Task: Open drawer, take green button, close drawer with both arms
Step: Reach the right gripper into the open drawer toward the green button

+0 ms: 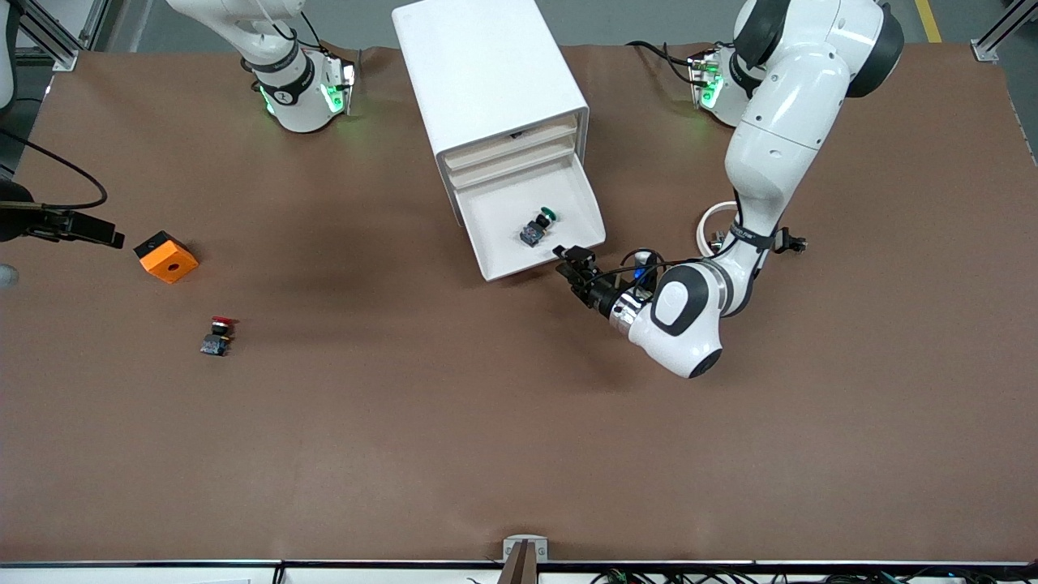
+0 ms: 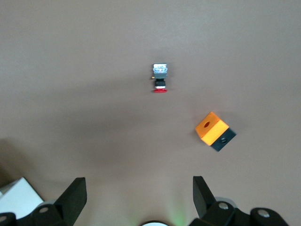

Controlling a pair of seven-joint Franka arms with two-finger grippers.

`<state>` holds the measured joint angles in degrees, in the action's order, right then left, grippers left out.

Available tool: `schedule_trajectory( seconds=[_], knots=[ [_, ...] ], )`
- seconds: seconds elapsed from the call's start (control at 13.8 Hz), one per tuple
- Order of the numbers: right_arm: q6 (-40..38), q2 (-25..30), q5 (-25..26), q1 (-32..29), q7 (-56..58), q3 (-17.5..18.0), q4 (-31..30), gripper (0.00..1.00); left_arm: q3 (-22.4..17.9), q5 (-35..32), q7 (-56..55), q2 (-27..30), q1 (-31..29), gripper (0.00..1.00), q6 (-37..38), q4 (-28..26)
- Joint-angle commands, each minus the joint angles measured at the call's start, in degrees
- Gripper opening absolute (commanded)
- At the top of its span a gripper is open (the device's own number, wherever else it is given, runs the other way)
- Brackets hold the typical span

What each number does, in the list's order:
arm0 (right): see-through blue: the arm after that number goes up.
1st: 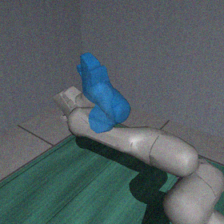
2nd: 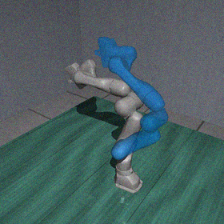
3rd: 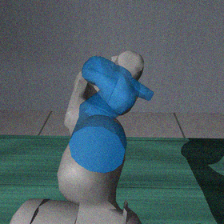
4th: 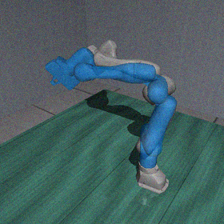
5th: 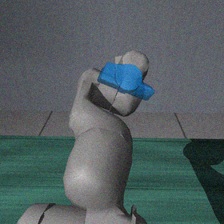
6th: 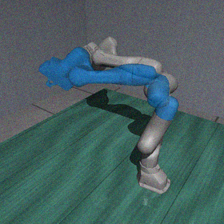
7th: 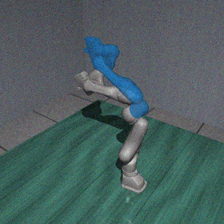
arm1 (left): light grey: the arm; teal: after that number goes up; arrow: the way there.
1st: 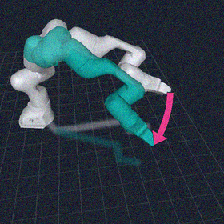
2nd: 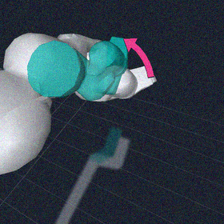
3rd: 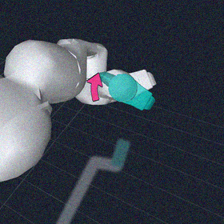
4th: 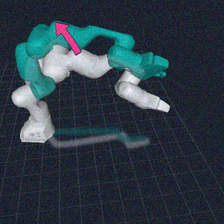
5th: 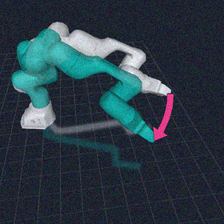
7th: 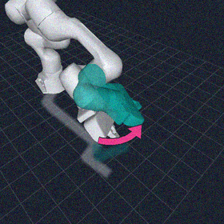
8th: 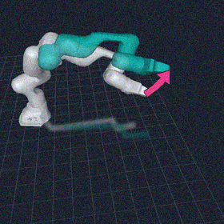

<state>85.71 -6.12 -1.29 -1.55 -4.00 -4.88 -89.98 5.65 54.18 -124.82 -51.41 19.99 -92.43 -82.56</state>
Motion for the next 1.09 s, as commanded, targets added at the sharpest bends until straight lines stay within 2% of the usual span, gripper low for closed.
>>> schedule_trajectory(
  seconds=[0.0,0.22,0.36,0.58,0.72,0.87,1.01],
  knots=[
    [-1.25,0.41,-3.52,4.87,-13.87,0.22,-0.02,1.00,-0.20,1.19,-0.07,-0.71,-0.82,1.00,0.15,3.10],
    [2.16,0.24,-4.33,16.10,-32.75,0.22,-0.37,1.00,-0.29,0.06,0.11,0.08,-3.81,1.00,0.67,7.14],
    [5.15,-0.90,-4.42,22.78,-42.44,0.22,-0.37,1.00,-0.29,-3.62,0.11,1.56,-6.70,1.00,0.94,9.69],
    [12.35,-4.76,-4.42,31.93,-58.09,0.22,-0.29,1.00,-0.11,-14.24,2.47,4.55,-9.44,1.00,0.94,10.93],
    [16.48,-8.18,-4.69,37.29,-64.70,0.22,-0.20,1.00,-0.11,-24.59,7.98,8.93,-10.32,1.00,0.94,11.28],
    [19.83,-11.53,-4.86,42.13,-68.23,0.22,-0.02,1.00,0.06,-33.31,14.22,15.16,-11.20,1.00,1.03,11.11],
    [21.77,-14.16,-7.65,45.04,-68.42,0.22,0.06,1.00,-0.11,-37.20,25.71,18.79,-12.25,1.00,5.39,11.02]
  ],
)
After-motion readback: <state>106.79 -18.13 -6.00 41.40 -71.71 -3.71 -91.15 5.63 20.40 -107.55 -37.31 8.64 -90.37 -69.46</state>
